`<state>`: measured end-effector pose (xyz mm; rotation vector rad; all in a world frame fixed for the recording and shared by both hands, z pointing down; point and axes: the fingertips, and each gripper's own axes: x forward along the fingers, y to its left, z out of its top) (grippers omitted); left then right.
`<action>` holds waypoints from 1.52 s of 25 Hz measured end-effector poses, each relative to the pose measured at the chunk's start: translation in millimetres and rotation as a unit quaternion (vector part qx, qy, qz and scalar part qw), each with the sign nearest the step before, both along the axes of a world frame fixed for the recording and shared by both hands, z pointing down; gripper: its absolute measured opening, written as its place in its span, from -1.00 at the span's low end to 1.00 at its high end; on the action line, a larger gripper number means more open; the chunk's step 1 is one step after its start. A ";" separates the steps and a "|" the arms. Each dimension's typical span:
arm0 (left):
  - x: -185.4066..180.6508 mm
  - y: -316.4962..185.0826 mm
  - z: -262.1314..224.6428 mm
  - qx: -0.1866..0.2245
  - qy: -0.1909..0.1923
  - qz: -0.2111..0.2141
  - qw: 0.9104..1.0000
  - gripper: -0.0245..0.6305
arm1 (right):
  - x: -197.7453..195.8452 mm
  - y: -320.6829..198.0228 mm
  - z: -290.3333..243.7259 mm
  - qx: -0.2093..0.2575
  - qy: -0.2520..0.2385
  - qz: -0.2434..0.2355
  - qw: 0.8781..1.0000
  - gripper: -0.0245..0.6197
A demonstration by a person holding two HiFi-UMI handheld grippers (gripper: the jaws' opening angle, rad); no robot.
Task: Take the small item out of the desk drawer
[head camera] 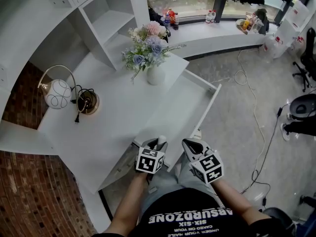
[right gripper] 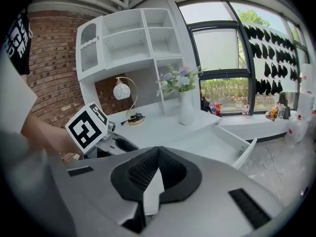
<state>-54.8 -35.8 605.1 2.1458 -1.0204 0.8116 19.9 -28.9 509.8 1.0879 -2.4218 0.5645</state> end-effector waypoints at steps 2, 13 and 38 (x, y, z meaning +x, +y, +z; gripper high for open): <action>0.2 -0.7 -8.5 0.008 0.008 -0.007 1.000 -0.48 | 0.4 0.1 -1.2 0.001 -0.001 0.000 1.000 -0.93; 2.5 4.4 -42.7 0.048 0.022 -0.022 0.998 -0.48 | -1.0 6.3 -10.5 0.011 -0.009 -0.007 1.000 -0.93; 2.5 -8.4 -105.9 0.108 0.050 -0.078 0.990 -0.48 | -22.7 -11.9 -37.7 0.036 -0.028 -0.035 0.998 -0.93</action>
